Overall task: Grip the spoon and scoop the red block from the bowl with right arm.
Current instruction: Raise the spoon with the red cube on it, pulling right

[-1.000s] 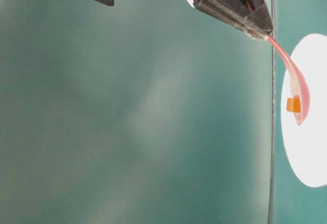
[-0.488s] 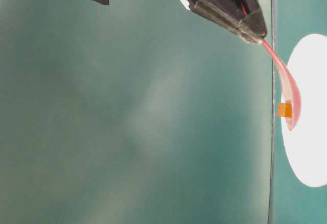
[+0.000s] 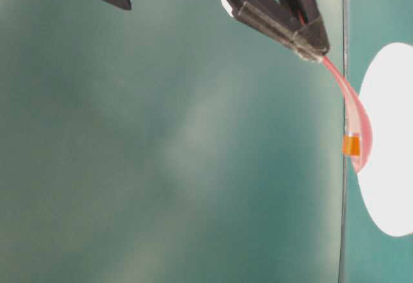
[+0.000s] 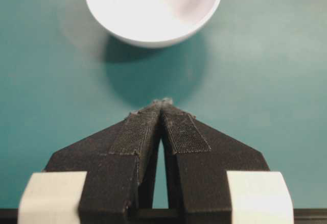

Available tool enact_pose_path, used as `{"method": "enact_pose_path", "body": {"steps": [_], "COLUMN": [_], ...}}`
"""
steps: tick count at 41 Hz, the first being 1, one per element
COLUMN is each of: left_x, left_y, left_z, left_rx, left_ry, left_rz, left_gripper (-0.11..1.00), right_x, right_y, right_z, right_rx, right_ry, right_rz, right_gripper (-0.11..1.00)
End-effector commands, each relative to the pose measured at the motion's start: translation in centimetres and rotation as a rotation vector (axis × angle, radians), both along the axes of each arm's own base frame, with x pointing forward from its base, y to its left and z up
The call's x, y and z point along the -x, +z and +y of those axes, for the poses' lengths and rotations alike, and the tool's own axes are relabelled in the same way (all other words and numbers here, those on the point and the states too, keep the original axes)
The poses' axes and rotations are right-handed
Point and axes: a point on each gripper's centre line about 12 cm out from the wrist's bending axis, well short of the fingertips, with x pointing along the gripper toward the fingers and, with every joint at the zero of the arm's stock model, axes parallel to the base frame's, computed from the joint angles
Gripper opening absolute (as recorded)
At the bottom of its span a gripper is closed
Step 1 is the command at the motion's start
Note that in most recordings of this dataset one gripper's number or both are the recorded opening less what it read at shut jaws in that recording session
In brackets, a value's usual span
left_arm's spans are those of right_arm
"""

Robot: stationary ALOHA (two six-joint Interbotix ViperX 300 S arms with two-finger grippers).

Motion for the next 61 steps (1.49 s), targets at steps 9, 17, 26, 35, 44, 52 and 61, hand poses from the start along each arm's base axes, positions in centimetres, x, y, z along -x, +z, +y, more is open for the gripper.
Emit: {"method": "enact_pose_path", "body": {"steps": [9, 17, 26, 35, 44, 52, 61], "left_x": [-0.1, -0.1, -0.1, -0.1, -0.1, -0.1, -0.1], "left_y": [0.4, 0.4, 0.4, 0.4, 0.3, 0.4, 0.3], "left_z": [0.0, 0.0, 0.0, 0.0, 0.0, 0.0, 0.0], "left_rx": [0.002, -0.002, -0.004, -0.002, -0.004, -0.002, -0.001], "left_ry": [0.000, -0.002, -0.002, -0.002, -0.002, -0.002, -0.003], "left_rz": [0.020, 0.025, 0.025, 0.025, 0.026, 0.023, 0.026], "left_gripper": [0.00, 0.00, 0.00, 0.00, 0.00, 0.00, 0.00], "right_x": [-0.9, -0.4, 0.5, 1.1, 1.2, 1.2, 1.2], "right_y": [3.0, 4.3, 5.8, 7.3, 8.1, 8.4, 8.5], "right_z": [0.1, 0.1, 0.1, 0.1, 0.1, 0.2, 0.2], "right_rx": [0.008, 0.009, 0.002, 0.000, -0.005, -0.007, -0.008], "right_ry": [0.012, 0.012, 0.019, 0.018, 0.025, 0.027, 0.027], "right_rz": [-0.072, -0.100, -0.105, -0.135, -0.129, -0.127, -0.131], "right_gripper": [0.24, 0.24, 0.24, 0.24, 0.24, 0.24, 0.24]}}
